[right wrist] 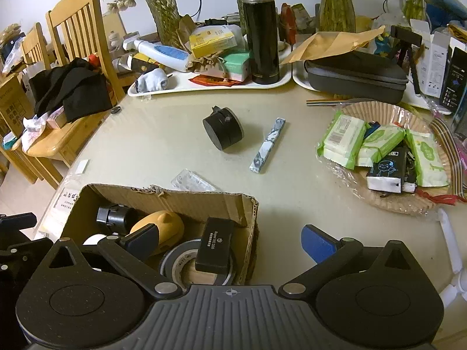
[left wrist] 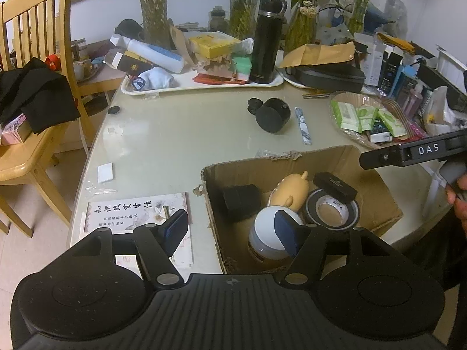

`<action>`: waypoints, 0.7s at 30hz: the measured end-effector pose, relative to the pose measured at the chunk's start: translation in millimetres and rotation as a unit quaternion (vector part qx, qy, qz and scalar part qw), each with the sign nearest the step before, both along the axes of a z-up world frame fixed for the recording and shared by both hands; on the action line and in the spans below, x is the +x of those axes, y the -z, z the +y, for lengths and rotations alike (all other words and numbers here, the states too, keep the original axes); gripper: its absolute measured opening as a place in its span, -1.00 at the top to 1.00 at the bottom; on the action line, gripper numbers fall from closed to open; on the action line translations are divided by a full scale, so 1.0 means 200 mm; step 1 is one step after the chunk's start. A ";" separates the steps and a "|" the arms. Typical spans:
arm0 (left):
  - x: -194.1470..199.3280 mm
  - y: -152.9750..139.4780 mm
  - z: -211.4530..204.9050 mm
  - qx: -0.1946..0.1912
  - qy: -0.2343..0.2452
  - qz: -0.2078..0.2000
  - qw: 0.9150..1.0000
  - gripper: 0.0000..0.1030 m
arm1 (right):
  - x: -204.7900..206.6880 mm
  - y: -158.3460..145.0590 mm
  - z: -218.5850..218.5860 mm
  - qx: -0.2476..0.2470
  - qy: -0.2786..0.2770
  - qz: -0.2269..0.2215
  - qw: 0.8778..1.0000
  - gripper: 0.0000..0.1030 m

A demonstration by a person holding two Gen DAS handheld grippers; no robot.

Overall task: Organize rigid objects
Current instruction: 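Lower the black rectangular case into the box and open the right gripper, then move the left gripper toward the clear plastic blister tray on the table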

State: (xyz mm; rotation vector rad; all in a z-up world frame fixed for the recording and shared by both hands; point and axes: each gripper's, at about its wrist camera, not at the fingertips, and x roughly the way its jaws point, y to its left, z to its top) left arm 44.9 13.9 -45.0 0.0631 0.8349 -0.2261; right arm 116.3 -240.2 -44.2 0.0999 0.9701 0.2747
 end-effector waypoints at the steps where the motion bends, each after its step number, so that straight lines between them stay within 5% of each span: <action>1: 0.00 0.00 0.00 0.000 0.002 0.000 1.000 -0.26 | 0.00 0.00 0.00 0.001 0.000 0.000 1.000 -1.00; 21: 0.04 0.00 -0.05 -0.005 0.018 0.000 1.000 -0.26 | 0.03 0.01 0.01 -0.003 -0.003 -0.001 1.000 -1.00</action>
